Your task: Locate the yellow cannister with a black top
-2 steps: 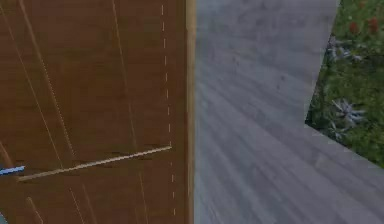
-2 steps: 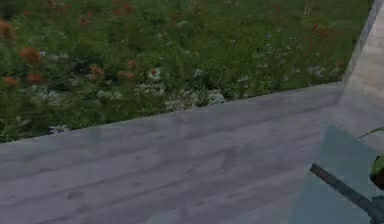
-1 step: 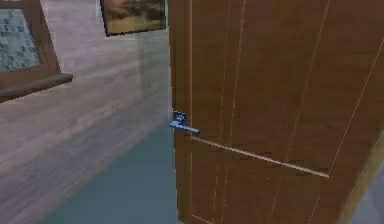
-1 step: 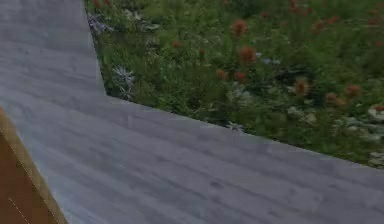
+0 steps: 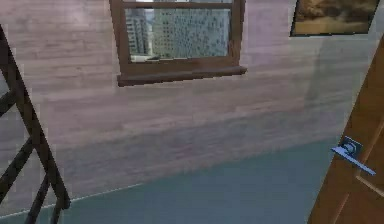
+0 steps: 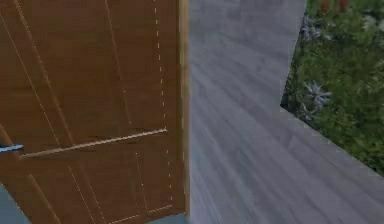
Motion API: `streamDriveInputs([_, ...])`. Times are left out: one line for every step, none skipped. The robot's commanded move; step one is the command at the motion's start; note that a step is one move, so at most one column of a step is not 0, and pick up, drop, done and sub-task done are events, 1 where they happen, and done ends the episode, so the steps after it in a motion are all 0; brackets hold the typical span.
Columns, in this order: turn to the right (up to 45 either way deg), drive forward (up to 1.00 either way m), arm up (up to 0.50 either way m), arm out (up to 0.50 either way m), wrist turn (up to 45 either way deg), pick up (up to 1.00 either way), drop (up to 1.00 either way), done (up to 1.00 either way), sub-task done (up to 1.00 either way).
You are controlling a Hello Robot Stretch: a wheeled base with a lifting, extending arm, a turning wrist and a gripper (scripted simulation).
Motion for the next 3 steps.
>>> streamDriveInputs([-30.0, 0.0, 0.0, 0.0, 0.0, 0.0, 0.0, 0.0, 0.0])
streamDriveInputs([0.0, 0.1, 0.0, 0.0, 0.0, 0.0, 0.0, 0.0, 0.0])
streamDriveInputs([-45.0, 0.0, 0.0, 0.0, 0.0, 0.0, 0.0, 0.0, 0.0])
